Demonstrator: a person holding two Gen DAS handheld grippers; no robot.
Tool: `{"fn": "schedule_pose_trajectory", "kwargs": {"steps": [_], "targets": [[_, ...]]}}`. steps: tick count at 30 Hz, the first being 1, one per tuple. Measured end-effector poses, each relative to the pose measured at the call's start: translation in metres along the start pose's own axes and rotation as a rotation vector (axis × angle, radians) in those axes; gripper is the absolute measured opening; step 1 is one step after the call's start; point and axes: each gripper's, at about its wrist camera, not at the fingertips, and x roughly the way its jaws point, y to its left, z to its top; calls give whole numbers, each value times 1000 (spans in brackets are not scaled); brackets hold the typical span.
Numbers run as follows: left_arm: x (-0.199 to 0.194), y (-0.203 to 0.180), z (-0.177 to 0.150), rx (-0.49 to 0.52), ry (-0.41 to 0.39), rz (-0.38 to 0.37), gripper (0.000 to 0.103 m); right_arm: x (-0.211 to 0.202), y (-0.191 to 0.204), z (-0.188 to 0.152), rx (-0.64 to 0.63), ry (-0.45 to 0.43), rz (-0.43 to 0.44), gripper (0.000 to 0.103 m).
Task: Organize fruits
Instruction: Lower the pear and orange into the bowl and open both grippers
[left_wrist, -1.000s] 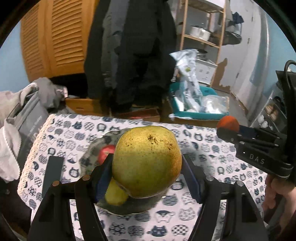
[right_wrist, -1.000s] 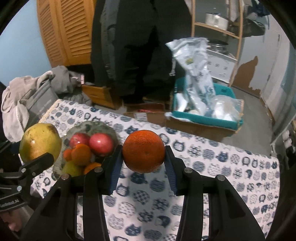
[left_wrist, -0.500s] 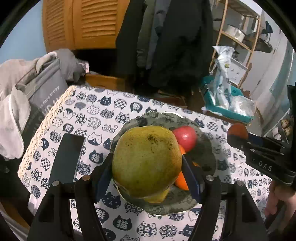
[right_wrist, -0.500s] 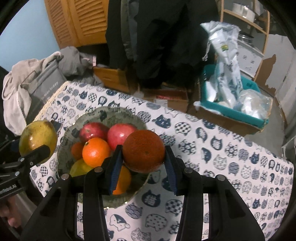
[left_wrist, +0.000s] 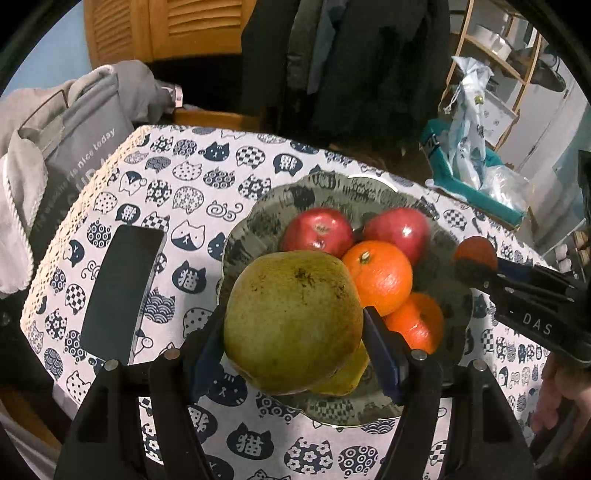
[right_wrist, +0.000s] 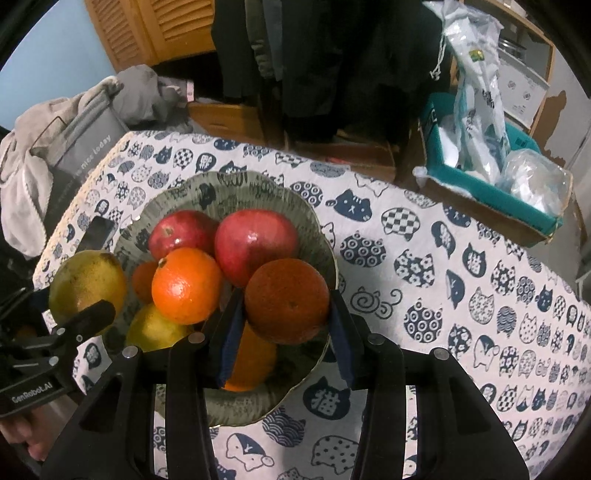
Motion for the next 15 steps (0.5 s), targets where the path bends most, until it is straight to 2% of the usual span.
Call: {"fn": "schedule_pose_trajectory", "kwargs": {"steps": [7,15], "targets": [[12,0,-5,-2,46,7,73,12,-1,-2,12,25,14,43],[14,5,-5,-26,56,-3,73,17,1,-1,16,45,38,44]]}}
